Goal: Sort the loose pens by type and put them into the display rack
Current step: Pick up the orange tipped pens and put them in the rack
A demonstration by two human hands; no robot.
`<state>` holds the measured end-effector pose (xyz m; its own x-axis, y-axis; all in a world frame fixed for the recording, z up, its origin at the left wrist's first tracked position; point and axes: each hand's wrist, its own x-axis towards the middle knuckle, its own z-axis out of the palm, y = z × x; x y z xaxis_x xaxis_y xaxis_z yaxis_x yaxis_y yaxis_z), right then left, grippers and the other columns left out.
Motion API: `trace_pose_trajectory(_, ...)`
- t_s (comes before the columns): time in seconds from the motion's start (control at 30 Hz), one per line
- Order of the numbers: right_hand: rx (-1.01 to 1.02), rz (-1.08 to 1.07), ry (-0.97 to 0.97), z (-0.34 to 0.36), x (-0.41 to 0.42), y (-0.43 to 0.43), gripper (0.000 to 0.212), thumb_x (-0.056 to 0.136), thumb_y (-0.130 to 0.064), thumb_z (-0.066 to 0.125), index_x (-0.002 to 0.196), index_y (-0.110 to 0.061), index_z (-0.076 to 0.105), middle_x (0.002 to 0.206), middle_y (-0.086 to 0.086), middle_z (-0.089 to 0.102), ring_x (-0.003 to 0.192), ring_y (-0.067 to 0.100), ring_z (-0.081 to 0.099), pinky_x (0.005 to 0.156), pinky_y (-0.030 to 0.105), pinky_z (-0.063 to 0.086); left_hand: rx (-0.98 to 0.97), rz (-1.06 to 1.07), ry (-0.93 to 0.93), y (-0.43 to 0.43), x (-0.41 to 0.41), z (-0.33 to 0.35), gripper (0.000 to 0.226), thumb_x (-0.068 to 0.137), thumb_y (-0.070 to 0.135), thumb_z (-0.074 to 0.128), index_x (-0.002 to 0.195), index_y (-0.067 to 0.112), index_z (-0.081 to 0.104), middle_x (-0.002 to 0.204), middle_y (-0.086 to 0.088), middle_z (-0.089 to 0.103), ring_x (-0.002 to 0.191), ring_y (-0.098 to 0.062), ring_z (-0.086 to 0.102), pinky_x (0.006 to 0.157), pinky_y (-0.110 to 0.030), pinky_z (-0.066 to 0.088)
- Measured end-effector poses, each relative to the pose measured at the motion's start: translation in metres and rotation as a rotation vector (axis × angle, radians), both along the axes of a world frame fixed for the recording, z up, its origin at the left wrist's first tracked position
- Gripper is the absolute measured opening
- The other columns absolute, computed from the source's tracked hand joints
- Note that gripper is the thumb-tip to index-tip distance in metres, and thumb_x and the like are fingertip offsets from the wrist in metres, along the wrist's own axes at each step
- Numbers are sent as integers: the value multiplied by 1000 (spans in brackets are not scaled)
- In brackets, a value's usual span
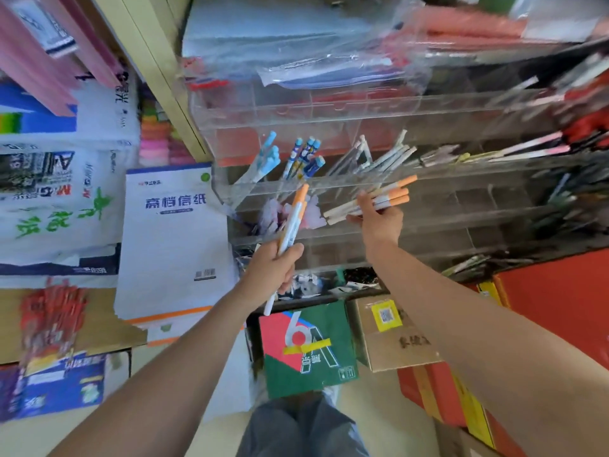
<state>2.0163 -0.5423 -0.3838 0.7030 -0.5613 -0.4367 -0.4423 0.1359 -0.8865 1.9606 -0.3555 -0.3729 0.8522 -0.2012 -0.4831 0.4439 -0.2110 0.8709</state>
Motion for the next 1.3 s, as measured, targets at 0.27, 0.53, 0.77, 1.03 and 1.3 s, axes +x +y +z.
trace_pose_trajectory(0.27, -70, 176, 141, -15, 3, -1, 13, 84, -16, 73, 78, -14, 61, 75, 0, 66, 59, 11, 66, 77, 32, 59, -6, -51, 29, -1, -1, 3, 28, 99, 22, 48, 73, 12, 41, 44, 6, 37, 38, -17, 40, 43, -28, 38)
trace_pose_trajectory(0.53, -180, 151, 74, -1, -14, -11, 50, 80, -30, 75, 117, -16, 46, 98, 2, 51, 82, 15, 57, 76, 27, 52, -30, -136, 53, -2, 2, 8, 25, 99, 27, 50, 79, 15, 41, 51, 3, 34, 40, -15, 35, 42, -27, 35)
trace_pose_trajectory(0.77, 230, 522, -12, 31, -55, -2, 25, 87, -40, 66, 89, -18, 55, 67, -3, 46, 50, 7, 35, 47, 19, 28, -52, -326, 64, -32, 5, 22, 10, 99, 24, 50, 93, 16, 48, 57, 1, 25, 42, -10, 26, 41, -25, 24)
trace_pose_trajectory(1.03, 318, 446, 24, 33, -59, -18, 27, 90, -6, 59, 66, -10, 48, 44, -1, 42, 34, 8, 31, 35, 18, 24, 9, -510, 174, -51, 10, 32, 10, 94, 26, 59, 96, 18, 54, 69, -4, 54, 46, -11, 45, 48, -25, 39)
trace_pose_trajectory(1.3, 235, 154, -19, 33, -42, -47, 27, 87, -15, 68, 67, -14, 50, 52, -1, 44, 42, 11, 38, 39, 20, 33, -316, -18, 517, -40, 22, 32, 32, 97, 19, 52, 125, 3, 47, 116, -26, 62, 106, -33, 64, 96, -38, 50)
